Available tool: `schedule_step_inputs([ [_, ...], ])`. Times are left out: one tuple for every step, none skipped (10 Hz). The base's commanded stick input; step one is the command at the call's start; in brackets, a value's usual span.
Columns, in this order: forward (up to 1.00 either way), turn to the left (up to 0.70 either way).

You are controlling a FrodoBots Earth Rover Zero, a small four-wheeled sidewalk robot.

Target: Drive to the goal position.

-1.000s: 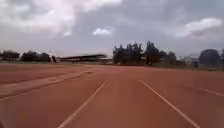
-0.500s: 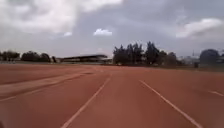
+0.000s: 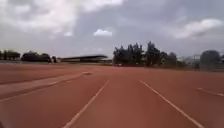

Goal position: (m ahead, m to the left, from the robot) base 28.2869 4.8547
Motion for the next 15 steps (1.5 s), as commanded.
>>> schedule_step_inputs([
  [0.45,0.0],
  [0.45,0.0],
  [0.45,0.0],
  [0.45,0.0],
  [0.45,0.0],
  [0.45,0.0],
  [0.45,0.0],
  [0.45,0.0],
  [0.45,0.0],
  [0.45,0.0],
  [0.45,0.0],
  [0.45,0.0],
  [0.45,0.0],
  [0.45,0.0],
  [0.45,0.0],
])
